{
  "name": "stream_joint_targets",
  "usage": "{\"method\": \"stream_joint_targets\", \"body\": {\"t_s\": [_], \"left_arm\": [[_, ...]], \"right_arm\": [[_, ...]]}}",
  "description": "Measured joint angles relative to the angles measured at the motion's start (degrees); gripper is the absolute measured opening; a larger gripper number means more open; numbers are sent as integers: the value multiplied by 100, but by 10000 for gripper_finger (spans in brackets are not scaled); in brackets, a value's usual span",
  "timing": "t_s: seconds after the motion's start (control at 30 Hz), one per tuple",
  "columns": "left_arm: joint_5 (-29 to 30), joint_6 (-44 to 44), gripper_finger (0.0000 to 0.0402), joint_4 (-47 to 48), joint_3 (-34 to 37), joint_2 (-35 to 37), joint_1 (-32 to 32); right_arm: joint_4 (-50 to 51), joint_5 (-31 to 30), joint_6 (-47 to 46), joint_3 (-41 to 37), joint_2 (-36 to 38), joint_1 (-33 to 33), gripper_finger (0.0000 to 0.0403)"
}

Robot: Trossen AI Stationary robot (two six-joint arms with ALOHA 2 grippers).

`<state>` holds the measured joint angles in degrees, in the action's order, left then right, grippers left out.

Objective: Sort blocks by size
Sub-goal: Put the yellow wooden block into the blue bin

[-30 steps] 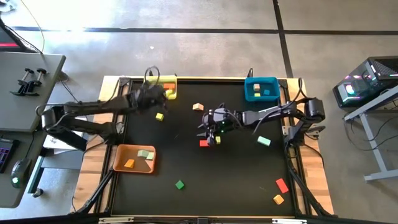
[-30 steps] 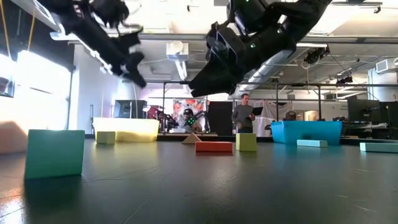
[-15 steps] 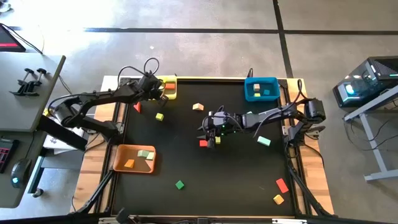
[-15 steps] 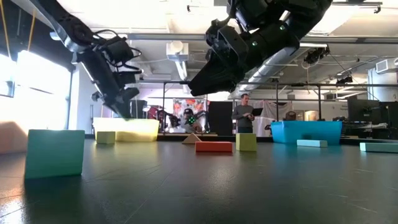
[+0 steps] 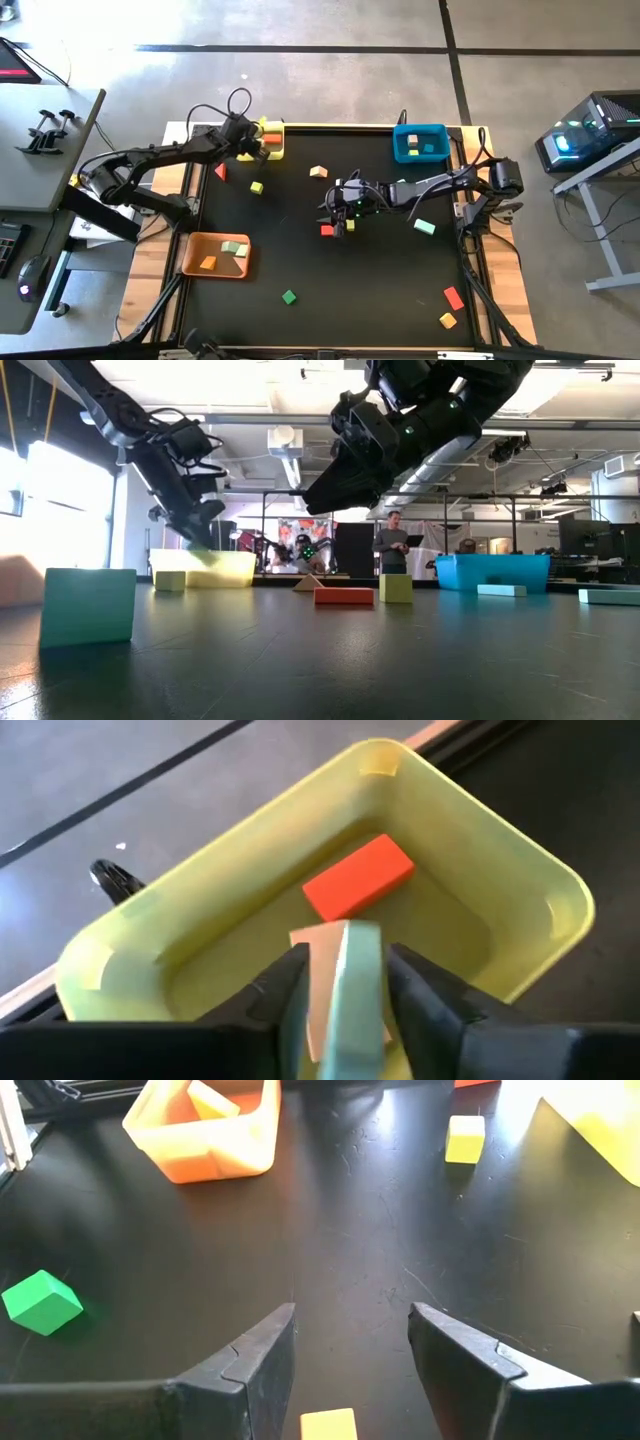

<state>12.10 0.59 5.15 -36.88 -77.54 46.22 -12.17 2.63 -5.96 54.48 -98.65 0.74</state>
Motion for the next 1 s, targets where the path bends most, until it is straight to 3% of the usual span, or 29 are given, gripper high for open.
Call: {"method": "stream_joint_targets", "body": {"t_s": [0.17, 0.3, 0.5, 0.7, 0.87, 1.0], "left_arm": [[-1, 41, 172, -204, 0, 9, 101], [-39, 64, 184, -212, 2, 197, 74], [-925, 54, 182, -229, 2, 737, -302], [-1314, 380, 179, -435, 25, 1197, -1289], [-1315, 480, 179, -1369, 308, 1272, -2384], [-1312, 476, 179, -2178, 604, 1272, -3159]], "right_arm": [[42, 2, 78, 0, 0, -1, 190], [41, 1, 100, 0, 0, -1, 190], [55, -112, 151, 0, 0, -1, 190], [56, -123, 204, 0, 0, -24, 190], [169, -514, 357, 0, 2, -214, 190], [858, -614, 301, 0, 150, -400, 190]]}}
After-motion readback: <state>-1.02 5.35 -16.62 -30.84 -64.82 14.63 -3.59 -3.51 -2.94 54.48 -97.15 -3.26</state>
